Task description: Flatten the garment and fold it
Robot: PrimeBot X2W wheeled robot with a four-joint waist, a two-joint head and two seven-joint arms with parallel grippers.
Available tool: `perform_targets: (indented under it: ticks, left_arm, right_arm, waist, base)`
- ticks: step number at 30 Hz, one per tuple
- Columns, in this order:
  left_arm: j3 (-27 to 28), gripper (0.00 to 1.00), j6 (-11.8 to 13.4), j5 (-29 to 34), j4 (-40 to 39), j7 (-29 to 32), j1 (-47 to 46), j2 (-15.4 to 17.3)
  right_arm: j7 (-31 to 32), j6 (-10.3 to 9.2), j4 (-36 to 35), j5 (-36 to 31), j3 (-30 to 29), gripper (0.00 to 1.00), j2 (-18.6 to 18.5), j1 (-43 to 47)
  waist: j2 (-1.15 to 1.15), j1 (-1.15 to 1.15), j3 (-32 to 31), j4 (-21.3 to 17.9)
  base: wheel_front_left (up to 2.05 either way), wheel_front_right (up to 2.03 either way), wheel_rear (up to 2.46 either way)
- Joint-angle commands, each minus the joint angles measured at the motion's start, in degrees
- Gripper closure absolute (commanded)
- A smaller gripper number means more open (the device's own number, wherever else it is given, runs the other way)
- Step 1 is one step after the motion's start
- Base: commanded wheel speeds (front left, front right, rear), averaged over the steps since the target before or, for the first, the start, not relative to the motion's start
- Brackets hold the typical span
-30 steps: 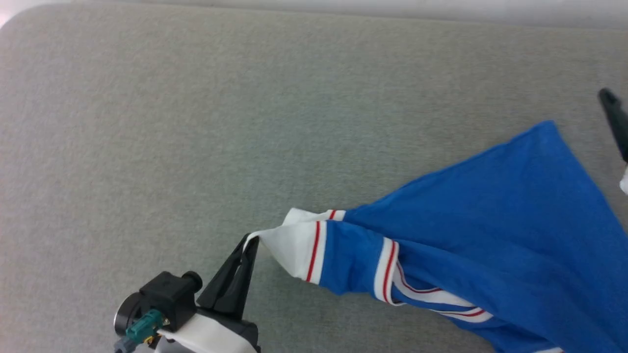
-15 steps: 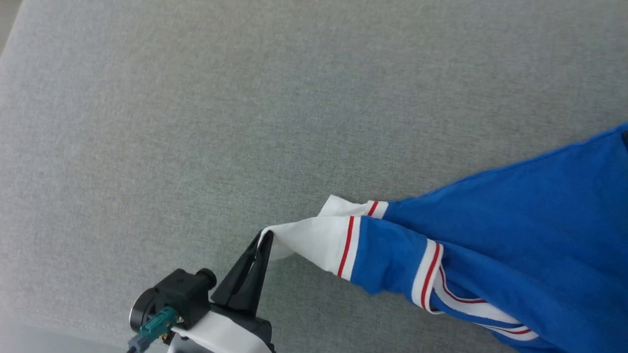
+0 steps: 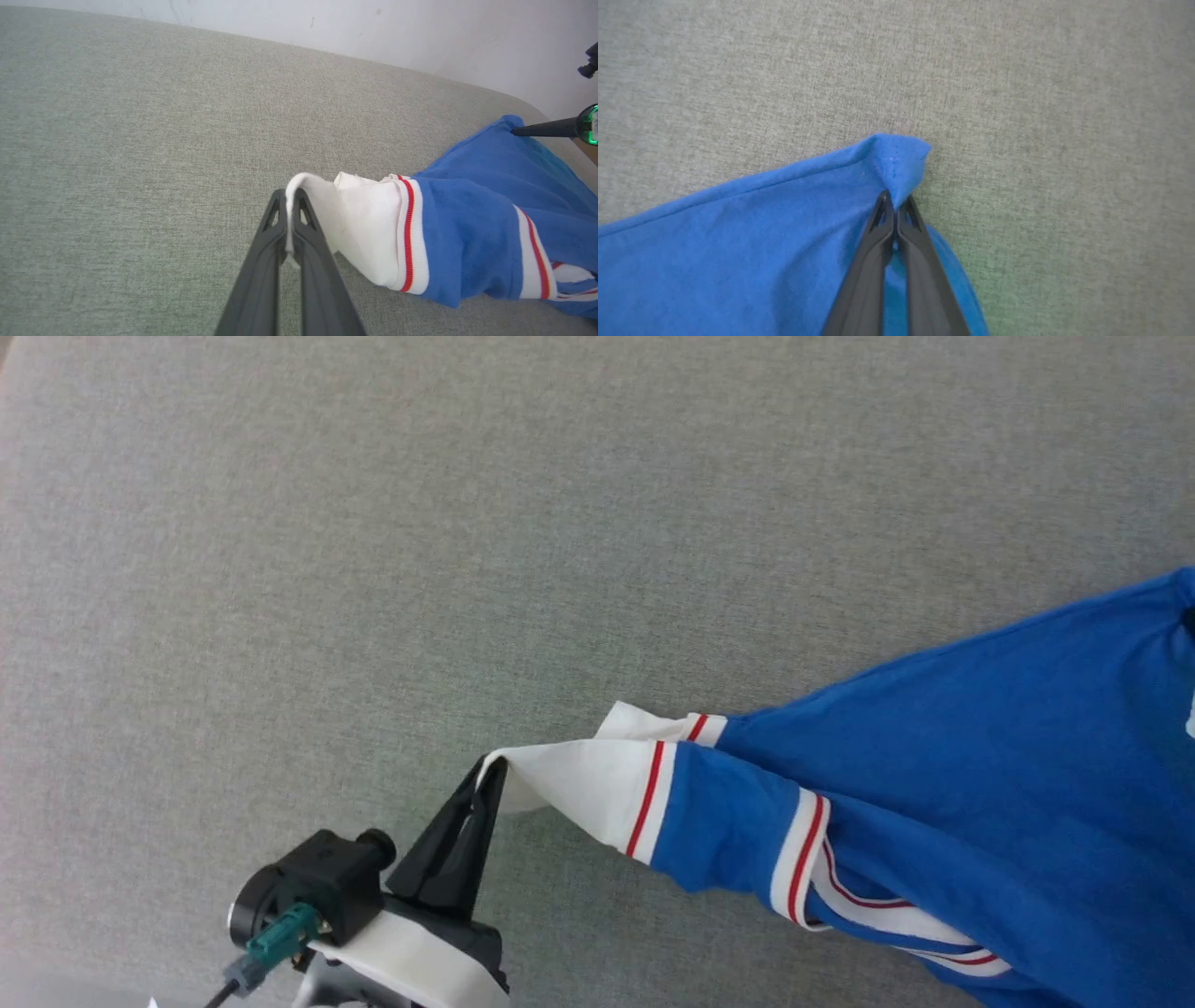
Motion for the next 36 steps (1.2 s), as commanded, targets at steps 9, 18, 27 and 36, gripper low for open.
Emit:
perform_targets:
  ticks: [9,18,27,36]
  left_arm:
    - [4.20,1.00,-1.43,4.19,2.79,-0.26,-9.94,4.56]
    - [7.25,1.00,-12.48,7.85,11.66,3.03,-31.69,8.61]
    - [8.25,1.00,-20.38,7.40,27.89,4.72,-51.62,3.07]
    - [7.47,1.00,-24.44,7.31,37.69,11.88,-64.57,1.39]
  right_arm:
    - [-12.57,-0.05,-1.83,3.72,3.35,1.00,4.08,-4.60]
    - [-22.86,-0.05,-0.17,3.49,3.76,1.00,5.68,-18.50]
    - [-27.36,-0.05,9.07,0.88,6.57,1.00,8.99,-30.83]
    - [-25.61,-0.05,15.25,0.20,10.20,1.00,11.08,-39.04]
  waist:
    - [0.00,0.00,-9.01,-5.00]
    - [0.00,0.00,-17.92,-8.85]
    - [0.00,0.00,-22.39,-12.20]
    - [0.00,0.00,-22.34,-15.33]
  base:
    - [0.00,0.00,0.00]
    - [0.00,0.00,0.00]
    - [0.00,0.00,0.00]
    - [0.00,0.00,0.00]
